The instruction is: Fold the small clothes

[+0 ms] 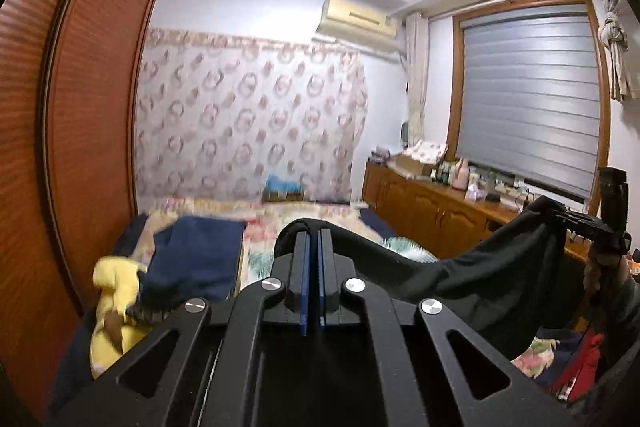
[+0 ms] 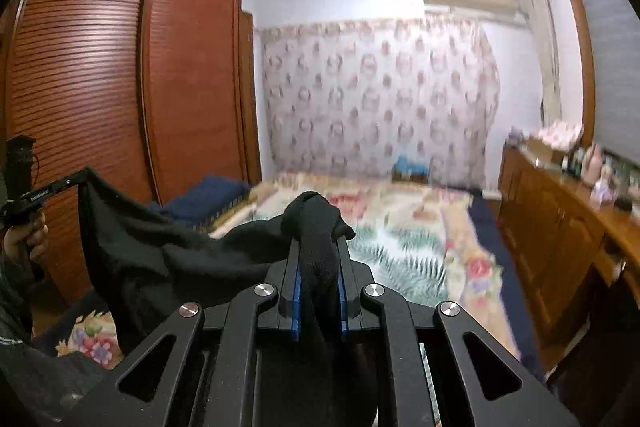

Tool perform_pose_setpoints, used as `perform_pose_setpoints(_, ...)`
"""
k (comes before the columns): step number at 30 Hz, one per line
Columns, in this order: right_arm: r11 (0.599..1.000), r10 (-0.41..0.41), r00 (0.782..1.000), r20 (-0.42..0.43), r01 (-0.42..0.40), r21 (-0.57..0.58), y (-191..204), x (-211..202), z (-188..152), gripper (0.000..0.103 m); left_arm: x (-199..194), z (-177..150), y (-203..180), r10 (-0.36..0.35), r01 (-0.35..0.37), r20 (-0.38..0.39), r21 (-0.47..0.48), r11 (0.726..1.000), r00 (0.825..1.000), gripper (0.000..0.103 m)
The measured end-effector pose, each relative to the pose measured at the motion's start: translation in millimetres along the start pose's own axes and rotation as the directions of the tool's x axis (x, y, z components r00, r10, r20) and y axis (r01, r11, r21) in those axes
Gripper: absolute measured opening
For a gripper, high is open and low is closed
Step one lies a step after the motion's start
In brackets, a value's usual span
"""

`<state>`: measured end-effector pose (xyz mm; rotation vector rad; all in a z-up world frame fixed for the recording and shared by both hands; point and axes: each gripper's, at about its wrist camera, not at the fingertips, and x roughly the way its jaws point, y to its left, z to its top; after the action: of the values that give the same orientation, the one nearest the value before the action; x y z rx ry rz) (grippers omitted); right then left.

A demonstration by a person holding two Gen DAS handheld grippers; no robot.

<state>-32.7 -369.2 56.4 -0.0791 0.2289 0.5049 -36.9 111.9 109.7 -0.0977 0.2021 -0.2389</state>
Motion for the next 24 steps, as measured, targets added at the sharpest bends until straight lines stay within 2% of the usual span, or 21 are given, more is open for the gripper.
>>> perform_pose_setpoints(5,0.998,-0.026,0.996,0.083,0.030,-0.050,-12,-12,39,0.013,38,40,3,0.003,-0.004,0.040,0.026,1.000,0.999,0.004)
perform_pose_setpoints(7,0.995,-0.052,0.994,0.100,0.059,-0.074,-19,-4,57,0.013,67,56,7,0.033,-0.035,0.046,0.039,0.999,0.998,0.004)
perform_pose_setpoints(10,0.990,-0.107,0.991,0.078,0.114,-0.088,-33,37,77,0.013,118,71,17,0.077,-0.078,0.018,0.049,0.996,0.997,0.004)
perform_pose_setpoints(12,0.984,-0.152,0.988,0.041,0.155,-0.090,-39,76,85,0.014,171,69,27,0.127,-0.123,-0.032,0.090,0.988,0.991,0.004)
perform_pose_setpoints(13,0.981,-0.180,0.984,0.004,0.180,-0.077,-44,108,87,0.014,203,63,36,0.163,-0.156,-0.067,0.094,0.983,0.984,0.005)
perform_pose_setpoints(14,0.979,-0.198,0.980,-0.021,0.197,-0.057,-48,136,86,0.015,222,56,42,0.176,-0.167,-0.096,0.100,0.981,0.980,0.009)
perform_pose_setpoints(16,0.973,-0.230,0.968,-0.095,0.226,-0.057,-58,191,74,0.030,263,34,55,0.188,-0.167,-0.202,0.114,0.979,0.961,0.022)
perform_pose_setpoints(17,0.961,-0.276,0.948,-0.161,0.267,-0.072,-60,220,64,0.042,275,20,61,0.192,-0.167,-0.239,0.121,0.979,0.952,0.029)
perform_pose_setpoints(18,0.951,-0.310,0.925,-0.219,0.301,-0.074,-64,242,51,0.046,282,5,65,0.194,-0.164,-0.261,0.131,0.978,0.946,0.034)
perform_pose_setpoints(19,0.942,-0.334,0.899,-0.283,0.325,-0.079,-69,263,34,0.046,283,-4,65,0.188,-0.155,-0.277,0.135,0.979,0.942,0.043)
perform_pose_setpoints(20,0.941,-0.336,0.886,-0.320,0.330,-0.076,-72,273,19,0.046,283,-15,68,0.171,-0.139,-0.297,0.126,0.982,0.940,0.046)
perform_pose_setpoints(22,0.949,-0.306,0.883,-0.355,0.310,-0.047,-74,278,-4,0.048,280,-35,72,0.129,-0.105,-0.350,0.086,0.991,0.928,0.055)
perform_pose_setpoints(23,0.955,-0.284,0.884,-0.371,0.293,-0.034,-73,279,-15,0.051,276,-42,71,0.117,-0.095,-0.363,0.077,0.992,0.924,0.065)
perform_pose_setpoints(24,0.959,-0.274,0.882,-0.384,0.283,-0.034,-73,278,-24,0.052,273,-50,67,0.110,-0.089,-0.381,0.074,0.993,0.918,0.070)
